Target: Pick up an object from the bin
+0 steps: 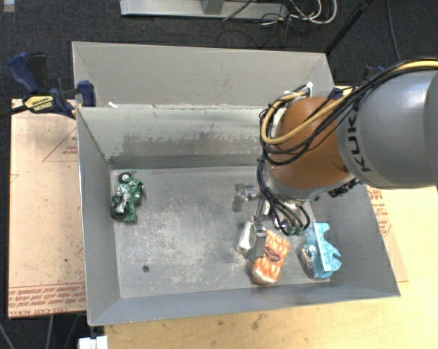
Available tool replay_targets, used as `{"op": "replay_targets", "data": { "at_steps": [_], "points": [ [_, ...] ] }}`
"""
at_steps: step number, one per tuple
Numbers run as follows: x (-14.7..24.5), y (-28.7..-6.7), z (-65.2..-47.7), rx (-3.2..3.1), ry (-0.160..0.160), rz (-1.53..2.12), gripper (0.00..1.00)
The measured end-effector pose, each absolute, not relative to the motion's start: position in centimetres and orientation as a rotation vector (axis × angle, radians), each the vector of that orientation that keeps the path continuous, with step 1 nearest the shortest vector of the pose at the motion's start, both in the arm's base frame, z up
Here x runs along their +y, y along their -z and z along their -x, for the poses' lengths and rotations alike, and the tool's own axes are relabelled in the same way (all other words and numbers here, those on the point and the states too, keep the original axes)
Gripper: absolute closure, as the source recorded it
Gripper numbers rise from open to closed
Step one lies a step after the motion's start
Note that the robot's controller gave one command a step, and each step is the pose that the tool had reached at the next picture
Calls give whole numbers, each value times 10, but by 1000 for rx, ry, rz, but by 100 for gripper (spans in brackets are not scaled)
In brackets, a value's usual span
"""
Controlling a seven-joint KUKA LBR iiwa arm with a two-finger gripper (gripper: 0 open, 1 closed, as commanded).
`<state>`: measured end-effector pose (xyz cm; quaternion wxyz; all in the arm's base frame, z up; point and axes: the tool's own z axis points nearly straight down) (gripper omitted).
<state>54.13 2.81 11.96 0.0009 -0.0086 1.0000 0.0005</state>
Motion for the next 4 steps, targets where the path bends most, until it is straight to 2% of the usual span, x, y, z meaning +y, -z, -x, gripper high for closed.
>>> {"op": "replay_targets", "data": {
  "at_steps": [1,2,4],
  "points": [
    [-9,-73,-572,3105,-3,470,0],
    [-10,-75,-604,3072,-4,692,100],
    [-10,-77,-604,3070,-5,689,100]
  ]
}}
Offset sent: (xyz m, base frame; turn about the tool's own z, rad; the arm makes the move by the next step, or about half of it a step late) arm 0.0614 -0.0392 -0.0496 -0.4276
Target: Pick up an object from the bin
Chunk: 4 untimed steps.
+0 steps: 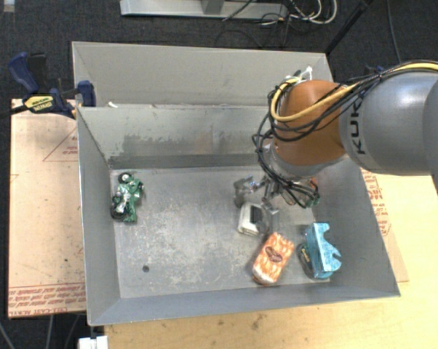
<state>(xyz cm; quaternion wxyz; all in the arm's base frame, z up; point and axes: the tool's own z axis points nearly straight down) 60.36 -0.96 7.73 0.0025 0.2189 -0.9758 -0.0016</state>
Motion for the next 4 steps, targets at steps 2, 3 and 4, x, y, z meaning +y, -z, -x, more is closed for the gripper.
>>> {"op": "replay_targets", "data": {
  "at_steps": [2,3,4],
  "points": [
    [-10,-108,-603,-3064,3,-686,100],
    [-10,-130,-603,-3068,1,-687,100],
    [-9,-146,-603,-3068,2,-686,100]
  ]
}}
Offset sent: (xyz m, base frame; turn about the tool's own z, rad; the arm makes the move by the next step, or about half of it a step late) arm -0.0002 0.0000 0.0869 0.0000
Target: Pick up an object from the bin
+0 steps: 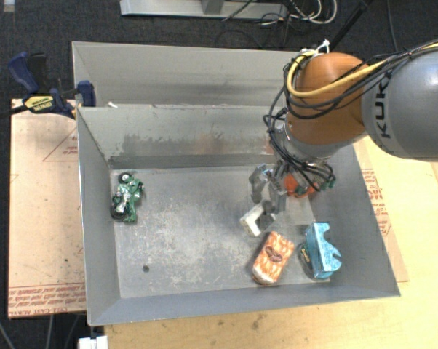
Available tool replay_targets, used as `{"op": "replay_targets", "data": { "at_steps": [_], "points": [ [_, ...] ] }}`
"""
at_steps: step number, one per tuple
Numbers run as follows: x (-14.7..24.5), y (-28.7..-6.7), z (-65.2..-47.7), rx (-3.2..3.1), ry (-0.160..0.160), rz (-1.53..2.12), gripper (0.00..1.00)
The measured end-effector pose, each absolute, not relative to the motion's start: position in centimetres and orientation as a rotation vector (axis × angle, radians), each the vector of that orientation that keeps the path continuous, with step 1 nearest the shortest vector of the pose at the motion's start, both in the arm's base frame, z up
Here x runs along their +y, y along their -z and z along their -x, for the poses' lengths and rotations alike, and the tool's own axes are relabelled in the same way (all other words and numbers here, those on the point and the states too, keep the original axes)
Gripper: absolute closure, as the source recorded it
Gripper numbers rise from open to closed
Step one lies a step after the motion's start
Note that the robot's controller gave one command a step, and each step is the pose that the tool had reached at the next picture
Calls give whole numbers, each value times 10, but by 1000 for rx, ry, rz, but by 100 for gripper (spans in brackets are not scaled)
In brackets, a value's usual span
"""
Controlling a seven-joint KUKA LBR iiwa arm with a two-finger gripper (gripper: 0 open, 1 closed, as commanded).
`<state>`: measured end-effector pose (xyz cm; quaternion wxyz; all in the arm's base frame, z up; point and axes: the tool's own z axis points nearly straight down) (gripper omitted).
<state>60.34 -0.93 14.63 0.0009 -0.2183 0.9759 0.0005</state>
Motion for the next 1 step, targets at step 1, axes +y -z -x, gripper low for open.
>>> {"op": "replay_targets", "data": {
  "at_steps": [1],
  "points": [
    [-9,-163,-604,3064,-1,684,100]
  ]
}}
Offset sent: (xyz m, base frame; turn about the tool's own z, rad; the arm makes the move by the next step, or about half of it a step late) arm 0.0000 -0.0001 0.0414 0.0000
